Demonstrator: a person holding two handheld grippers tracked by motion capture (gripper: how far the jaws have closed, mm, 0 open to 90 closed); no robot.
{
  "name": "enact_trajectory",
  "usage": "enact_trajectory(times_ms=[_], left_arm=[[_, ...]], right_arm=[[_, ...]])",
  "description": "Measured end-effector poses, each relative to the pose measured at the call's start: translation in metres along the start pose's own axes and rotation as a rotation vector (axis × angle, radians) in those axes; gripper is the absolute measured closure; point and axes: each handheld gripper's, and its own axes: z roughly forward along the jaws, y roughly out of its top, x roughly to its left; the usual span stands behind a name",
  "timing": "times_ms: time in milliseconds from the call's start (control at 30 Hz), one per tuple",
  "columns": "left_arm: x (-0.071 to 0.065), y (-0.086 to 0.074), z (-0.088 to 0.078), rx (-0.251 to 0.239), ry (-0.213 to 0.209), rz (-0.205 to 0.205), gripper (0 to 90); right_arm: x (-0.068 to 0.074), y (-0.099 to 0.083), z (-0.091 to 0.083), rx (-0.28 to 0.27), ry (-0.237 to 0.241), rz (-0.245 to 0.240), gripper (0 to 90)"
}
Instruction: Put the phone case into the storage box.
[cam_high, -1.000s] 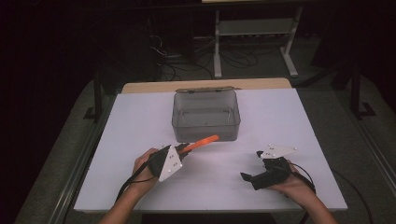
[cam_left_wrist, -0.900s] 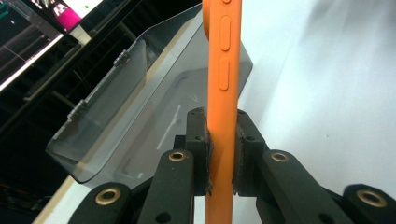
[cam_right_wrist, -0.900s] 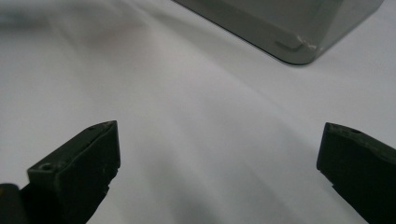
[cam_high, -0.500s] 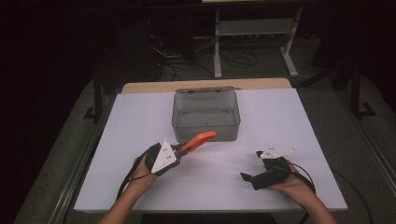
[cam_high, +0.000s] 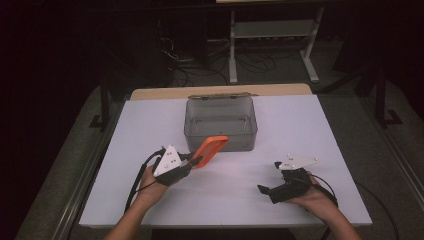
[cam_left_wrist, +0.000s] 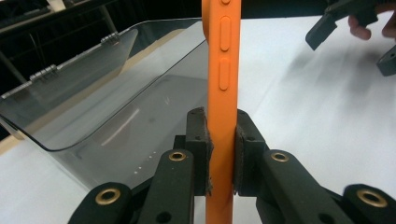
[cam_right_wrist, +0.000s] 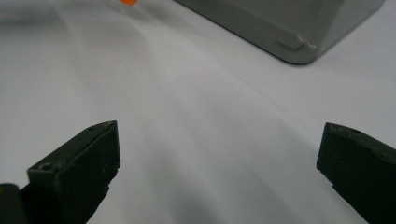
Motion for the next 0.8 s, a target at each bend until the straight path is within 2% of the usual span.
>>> enact_trajectory(times_ms=[300, 533, 800], left_arm=[[0.008, -0.003, -0.002, -0.033, -0.045, -0.124, 79.6], [0.013, -0.005, -0.003, -0.054, -0.079, -0.205, 79.6], [0.017, -0.006, -0.005, -0.076, -0.090, -0.257, 79.6]], right_arm=[[0.000, 0.000, 0.000, 0.000, 0.001, 0.000, 0.0], [0.000, 0.000, 0.000, 0.000, 0.002, 0.002, 0.0], [0.000, 0.000, 0.000, -0.001, 0.004, 0.001, 0.0]])
